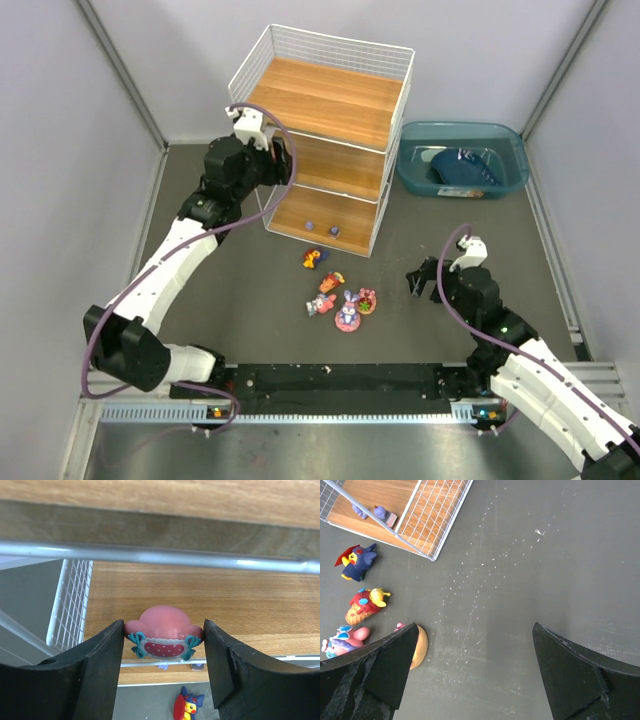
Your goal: Place and organize the plastic toys onto the shelf
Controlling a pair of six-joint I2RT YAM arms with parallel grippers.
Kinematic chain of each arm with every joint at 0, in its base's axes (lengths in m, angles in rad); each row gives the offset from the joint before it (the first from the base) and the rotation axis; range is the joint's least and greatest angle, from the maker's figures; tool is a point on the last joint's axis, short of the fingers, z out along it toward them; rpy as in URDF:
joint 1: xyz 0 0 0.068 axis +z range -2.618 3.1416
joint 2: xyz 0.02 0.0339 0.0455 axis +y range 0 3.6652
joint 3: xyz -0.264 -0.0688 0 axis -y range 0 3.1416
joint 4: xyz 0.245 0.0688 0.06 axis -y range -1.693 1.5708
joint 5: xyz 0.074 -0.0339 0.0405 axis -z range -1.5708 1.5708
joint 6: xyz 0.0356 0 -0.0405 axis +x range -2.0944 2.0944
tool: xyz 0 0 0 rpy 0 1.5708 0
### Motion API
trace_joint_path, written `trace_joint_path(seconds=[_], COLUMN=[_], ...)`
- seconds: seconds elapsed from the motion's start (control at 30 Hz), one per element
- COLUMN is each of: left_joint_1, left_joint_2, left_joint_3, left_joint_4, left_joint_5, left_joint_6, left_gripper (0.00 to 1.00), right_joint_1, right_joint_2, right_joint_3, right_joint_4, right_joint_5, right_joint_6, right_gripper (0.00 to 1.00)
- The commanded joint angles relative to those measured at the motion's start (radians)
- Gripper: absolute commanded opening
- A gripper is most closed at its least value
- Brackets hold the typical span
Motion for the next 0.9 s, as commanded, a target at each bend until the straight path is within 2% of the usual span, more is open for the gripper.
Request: trace_joint_path(seconds=[0.0,0.43,0.87], left_joint_1=[0.008,0.008,0.008], left_joint_2=[0.011,0.065,0.074], left_joint_3=[0.027,0.066,0.078], left_joint_4=[0.100,0.077,0.059], left_joint_5=[0.036,-0.002,-0.004], left_joint_6=[-0.012,-0.012,0.002], left_gripper=[0.48,0.50,0.67], right_joint_1=[0.010,0.010,0.008], right_joint_2=[-0.009,-0.003,-0.002], right_joint_3=[-0.001,0.001,0.001], right_joint_4=[0.024,0.022,0.022], right_joint_5=[0.023,0.022,0.022], right_joint_6=[-0.004,-0.007,-0.009], right_gripper=[0.99,0.99,0.99])
